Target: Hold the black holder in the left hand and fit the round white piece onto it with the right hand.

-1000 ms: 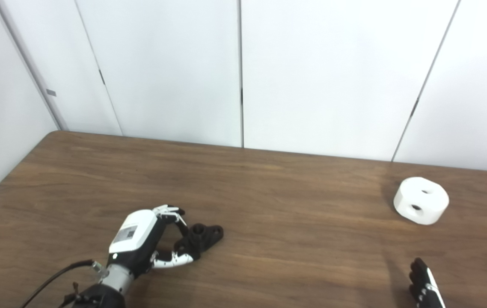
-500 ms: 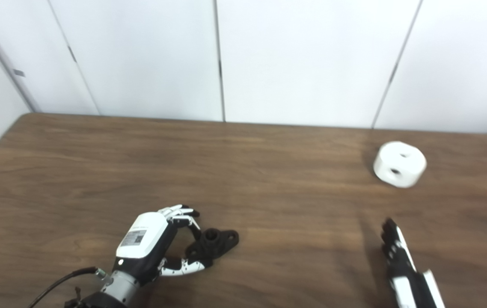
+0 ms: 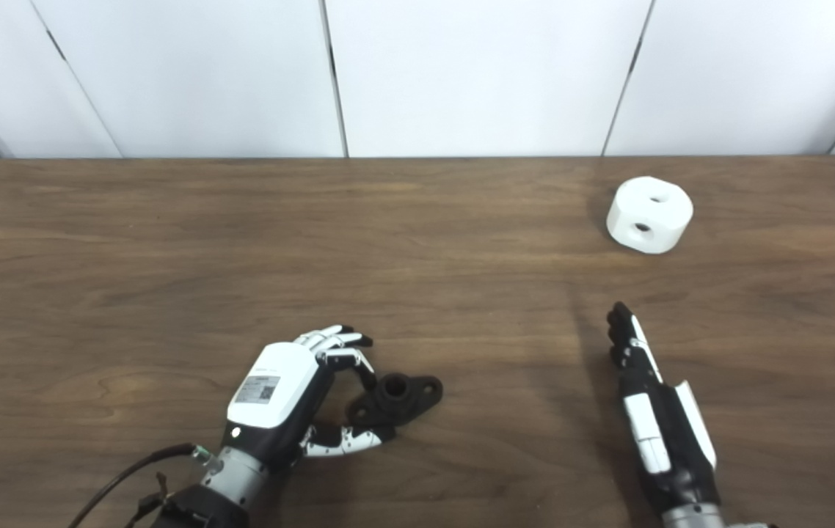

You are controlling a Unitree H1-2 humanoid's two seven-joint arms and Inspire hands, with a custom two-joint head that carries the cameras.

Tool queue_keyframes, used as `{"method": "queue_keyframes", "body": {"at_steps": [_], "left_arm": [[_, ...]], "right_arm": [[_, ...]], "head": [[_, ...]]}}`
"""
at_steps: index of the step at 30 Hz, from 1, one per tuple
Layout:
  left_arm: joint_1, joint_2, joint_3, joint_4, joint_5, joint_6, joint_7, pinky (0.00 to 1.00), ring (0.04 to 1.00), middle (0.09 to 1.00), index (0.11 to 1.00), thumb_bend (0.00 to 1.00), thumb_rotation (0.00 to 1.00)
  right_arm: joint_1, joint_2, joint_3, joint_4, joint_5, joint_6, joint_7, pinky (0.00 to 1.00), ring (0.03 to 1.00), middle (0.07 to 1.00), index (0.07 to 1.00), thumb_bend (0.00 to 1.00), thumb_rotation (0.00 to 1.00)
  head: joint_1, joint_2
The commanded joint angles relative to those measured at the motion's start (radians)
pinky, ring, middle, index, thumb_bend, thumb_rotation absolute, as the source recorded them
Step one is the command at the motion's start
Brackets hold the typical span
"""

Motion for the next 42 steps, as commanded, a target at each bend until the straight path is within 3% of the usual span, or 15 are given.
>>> {"method": "queue_keyframes", "body": {"at_steps": [1, 7, 14, 20, 25, 32, 34, 42], "left_arm": [[0.035, -0.004, -0.043, 0.046, 0.025, -0.042, -0.031, 0.85, 0.865, 0.802, 0.489, 0.52, 0.05], [0.052, -0.018, -0.037, 0.065, 0.025, -0.061, -0.012, 0.86, 0.862, 0.794, 0.489, 0.52, 0.05], [0.053, -0.028, -0.02, 0.046, 0.037, -0.042, -0.03, 0.86, 0.872, 0.808, 0.489, 0.52, 0.05], [0.059, -0.029, -0.007, 0.042, 0.035, -0.04, -0.04, 0.85, 0.871, 0.803, 0.49, 0.52, 0.05], [0.069, -0.028, 0.003, 0.053, 0.031, -0.052, -0.024, 0.84, 0.862, 0.793, 0.489, 0.52, 0.05], [0.084, -0.02, 0.018, 0.081, 0.029, -0.079, 0.0, 0.83, 0.858, 0.794, 0.489, 0.52, 0.05], [0.088, -0.02, 0.027, 0.1, 0.017, -0.091, 0.012, 0.83, 0.857, 0.794, 0.489, 0.52, 0.05], [0.094, -0.023, 0.044, 0.134, -0.006, -0.12, 0.032, 0.83, 0.85, 0.792, 0.489, 0.52, 0.05]], "right_arm": [[-0.006, 0.004, 0.007, -0.031, -0.006, 0.01, -0.001, 1.0, 1.0, 0.986, 1.0, 0.65, 1.0], [-0.009, 0.0, 0.002, -0.045, 0.0, 0.039, -0.001, 1.0, 1.0, 0.985, 1.0, 0.65, 1.0], [-0.021, -0.003, -0.006, -0.031, 0.017, 0.027, 0.002, 1.0, 0.991, 0.984, 1.0, 0.62, 1.0], [-0.032, -0.01, -0.027, -0.083, 0.026, 0.108, -0.013, 1.0, 1.0, 0.98, 1.0, 0.61, 0.99], [-0.063, -0.029, -0.068, -0.128, -0.038, 0.145, -0.038, 0.99, 0.989, 0.967, 0.985, 0.59, 0.78], [-0.135, -0.077, -0.127, -0.158, -0.125, 0.194, -0.059, 0.99, 0.959, 0.937, 0.945, 0.68, 0.48], [-0.17, -0.105, -0.142, -0.16, -0.141, 0.225, -0.054, 0.97, 0.957, 0.938, 0.941, 0.7, 0.44], [-0.291, -0.204, -0.148, -0.147, -0.222, 0.354, -0.03, 0.95, 0.966, 0.971, 0.965, 0.72, 0.31]], "head": [[-0.006, 0.008], [-0.008, 0.017], [-0.013, 0.02], [-0.032, 0.017], [-0.047, 0.008], [-0.075, -0.015], [-0.101, -0.041], [-0.16, -0.08]]}}
